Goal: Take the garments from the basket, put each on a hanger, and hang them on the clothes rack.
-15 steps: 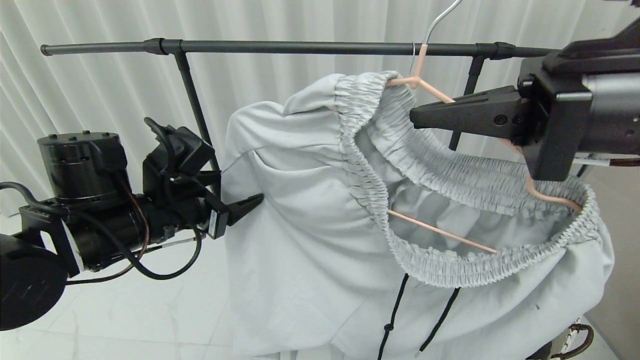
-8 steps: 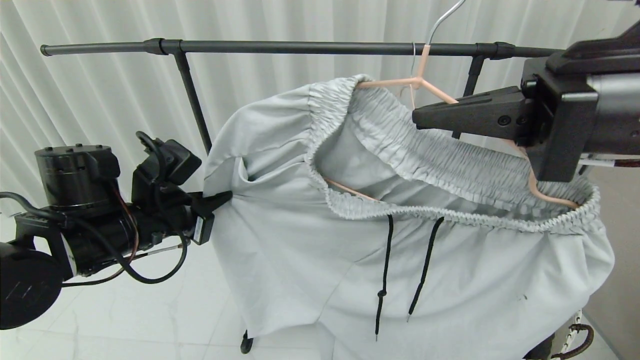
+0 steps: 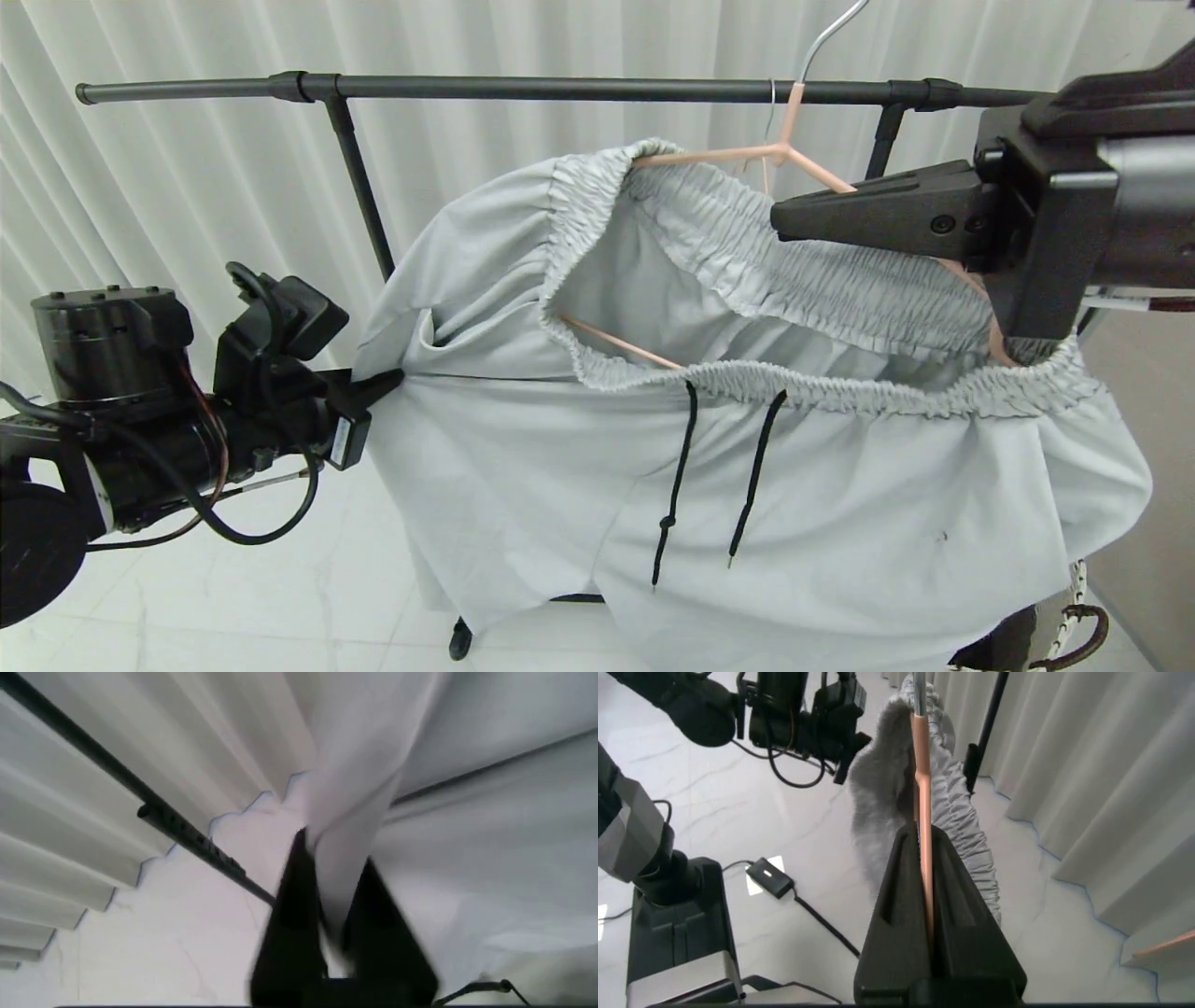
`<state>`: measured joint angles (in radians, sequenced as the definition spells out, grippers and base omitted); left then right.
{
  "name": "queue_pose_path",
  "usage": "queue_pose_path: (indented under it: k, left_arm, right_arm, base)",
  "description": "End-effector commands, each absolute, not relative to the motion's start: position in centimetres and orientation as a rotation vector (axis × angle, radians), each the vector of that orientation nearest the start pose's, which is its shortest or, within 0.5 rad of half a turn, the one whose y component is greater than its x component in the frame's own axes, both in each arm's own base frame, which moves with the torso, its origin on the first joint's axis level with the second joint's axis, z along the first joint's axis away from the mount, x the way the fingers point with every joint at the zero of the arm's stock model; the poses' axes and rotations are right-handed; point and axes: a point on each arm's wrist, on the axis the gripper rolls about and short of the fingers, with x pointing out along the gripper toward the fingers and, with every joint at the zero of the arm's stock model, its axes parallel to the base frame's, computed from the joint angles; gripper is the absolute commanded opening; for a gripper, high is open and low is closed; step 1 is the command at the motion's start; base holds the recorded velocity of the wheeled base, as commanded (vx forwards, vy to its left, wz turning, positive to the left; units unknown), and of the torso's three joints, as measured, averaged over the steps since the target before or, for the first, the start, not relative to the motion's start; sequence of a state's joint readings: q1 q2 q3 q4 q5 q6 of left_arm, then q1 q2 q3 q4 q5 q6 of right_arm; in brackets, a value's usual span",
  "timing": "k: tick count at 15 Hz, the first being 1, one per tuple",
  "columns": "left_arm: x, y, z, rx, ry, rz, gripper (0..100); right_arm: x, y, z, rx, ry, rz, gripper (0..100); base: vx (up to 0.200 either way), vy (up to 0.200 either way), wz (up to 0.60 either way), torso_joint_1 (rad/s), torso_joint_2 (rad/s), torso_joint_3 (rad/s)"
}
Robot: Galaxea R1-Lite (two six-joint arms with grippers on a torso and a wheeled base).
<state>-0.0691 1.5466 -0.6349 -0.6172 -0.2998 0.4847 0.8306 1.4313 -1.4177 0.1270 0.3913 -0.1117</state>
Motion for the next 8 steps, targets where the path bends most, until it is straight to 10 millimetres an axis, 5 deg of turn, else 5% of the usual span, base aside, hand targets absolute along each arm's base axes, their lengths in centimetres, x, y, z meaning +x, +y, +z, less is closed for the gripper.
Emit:
queue_pose_path:
  k: [1,8]
  left_arm:
    - [24.6,-2.4,18.1,0.441,0.187,-0.429,100]
    - [18.0,-2.0,21.1,0.419,0.082,-0.406,100]
  right_arm:
    - [15.2,18.0,35.5,-0.130,0.084,1.226,0]
    - [17.1,18.9,35.4,-0.100,0.157,1.063,0]
  base:
    - [0.000,0.000,0.00,0.000,0.00,0.000]
    - [0.000,0.000,0.00,0.000,0.00,0.000]
